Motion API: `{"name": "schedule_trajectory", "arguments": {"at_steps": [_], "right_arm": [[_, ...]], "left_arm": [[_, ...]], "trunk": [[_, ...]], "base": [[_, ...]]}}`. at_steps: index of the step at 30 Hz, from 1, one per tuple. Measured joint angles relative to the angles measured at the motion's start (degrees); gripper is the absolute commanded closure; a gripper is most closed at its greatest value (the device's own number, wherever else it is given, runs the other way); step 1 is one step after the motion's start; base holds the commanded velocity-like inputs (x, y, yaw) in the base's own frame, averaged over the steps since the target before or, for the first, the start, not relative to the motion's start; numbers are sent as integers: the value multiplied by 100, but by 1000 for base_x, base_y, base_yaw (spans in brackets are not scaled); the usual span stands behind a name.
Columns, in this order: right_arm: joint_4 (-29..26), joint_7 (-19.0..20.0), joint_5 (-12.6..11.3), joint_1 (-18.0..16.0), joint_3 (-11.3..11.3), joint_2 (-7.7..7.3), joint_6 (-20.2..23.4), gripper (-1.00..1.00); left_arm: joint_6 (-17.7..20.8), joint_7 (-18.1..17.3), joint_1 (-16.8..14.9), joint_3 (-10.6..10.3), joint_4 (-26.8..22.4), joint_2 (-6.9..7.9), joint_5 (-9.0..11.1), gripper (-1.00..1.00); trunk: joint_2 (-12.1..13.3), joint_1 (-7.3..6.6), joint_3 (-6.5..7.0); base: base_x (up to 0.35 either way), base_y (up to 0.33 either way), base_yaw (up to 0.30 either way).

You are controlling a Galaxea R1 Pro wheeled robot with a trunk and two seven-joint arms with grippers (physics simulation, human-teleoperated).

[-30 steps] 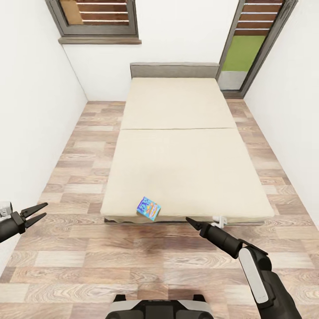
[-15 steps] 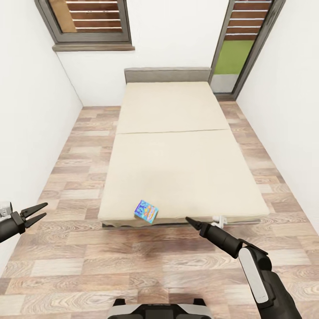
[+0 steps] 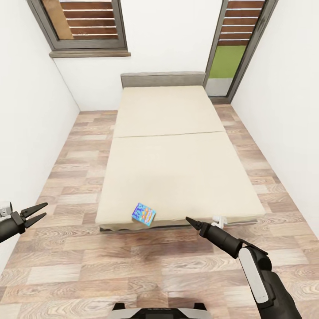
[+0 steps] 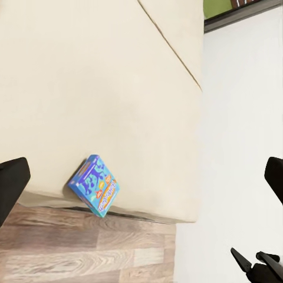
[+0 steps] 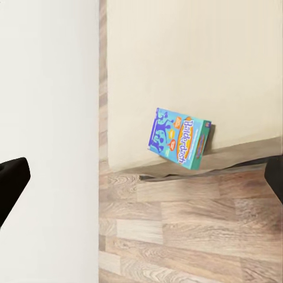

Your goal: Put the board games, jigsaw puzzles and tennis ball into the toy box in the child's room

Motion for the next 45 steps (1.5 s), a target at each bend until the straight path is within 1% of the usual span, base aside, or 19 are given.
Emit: {"name": "schedule_trajectory", "arguments": {"at_steps": [10,21,26,31,37,39,43,45], "right_arm": [[2,-6,-1,0,1,-1,-1,-100],[3,-4,0,-1,0,0,-2,-100],[1,-6,1,-1,3,0,-29,-100],[4,-6,4,-1,9,0,-180,-100],[5,-6,5,-1,14,0,-209,-100],[5,-6,5,-1,40,0,-211,-100],[13,-7,10,-1,234,0,-221,-100],[18,-12,12,-1,292,0,-234,-100]], "left_arm": [[1,12,0,-3,-2,0,-1,-100],[1,9,1,-4,-1,0,1,-100],[1,8,1,-5,0,0,2,-100],[1,9,2,-2,-1,0,2,-100],[0,3,2,-1,-1,0,2,-100],[0,2,2,-2,-1,0,2,-100],[0,1,2,0,-1,0,2,-100],[0,1,2,-1,-1,0,2,-100]], "trunk": [[0,-1,89],[0,0,189],[0,0,236],[0,0,284],[0,0,341],[0,0,360],[0,0,399],[0,0,418]], "base": [[57,135,-71],[26,29,-44],[1,8,13],[0,1,73],[0,0,89],[0,0,91],[0,0,92],[0,0,92]]}}
